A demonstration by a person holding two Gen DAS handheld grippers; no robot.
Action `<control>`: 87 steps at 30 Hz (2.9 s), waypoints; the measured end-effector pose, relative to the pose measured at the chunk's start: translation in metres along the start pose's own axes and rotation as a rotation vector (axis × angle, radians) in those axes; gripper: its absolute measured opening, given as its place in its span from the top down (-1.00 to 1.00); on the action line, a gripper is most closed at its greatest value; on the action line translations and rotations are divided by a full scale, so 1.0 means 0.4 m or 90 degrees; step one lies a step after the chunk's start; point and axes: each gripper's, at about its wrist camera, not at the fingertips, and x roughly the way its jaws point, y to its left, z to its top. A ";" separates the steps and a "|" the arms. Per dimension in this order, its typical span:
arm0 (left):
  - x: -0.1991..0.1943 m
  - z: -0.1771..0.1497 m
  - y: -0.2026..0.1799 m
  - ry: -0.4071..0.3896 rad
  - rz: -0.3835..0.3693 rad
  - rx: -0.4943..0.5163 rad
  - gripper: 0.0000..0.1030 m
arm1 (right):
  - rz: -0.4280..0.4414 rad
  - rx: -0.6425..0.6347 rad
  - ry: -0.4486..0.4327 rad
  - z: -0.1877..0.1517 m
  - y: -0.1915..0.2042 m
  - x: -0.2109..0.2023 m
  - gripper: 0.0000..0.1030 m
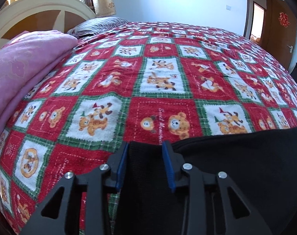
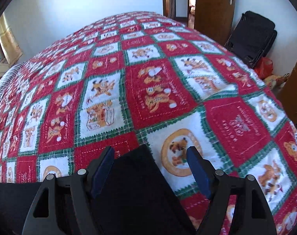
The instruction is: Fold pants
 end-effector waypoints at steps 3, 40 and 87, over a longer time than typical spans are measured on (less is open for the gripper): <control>-0.005 0.001 -0.011 -0.006 -0.008 0.017 0.57 | -0.014 -0.022 -0.002 -0.008 0.014 -0.001 -0.19; -0.265 -0.111 0.088 -0.139 -0.124 -0.066 0.75 | 0.071 -0.033 -0.191 -0.280 -0.123 -0.475 0.96; -0.311 -0.387 0.098 -0.173 -0.115 -0.032 0.71 | 0.168 -0.582 -0.133 -0.862 0.665 -0.463 -0.16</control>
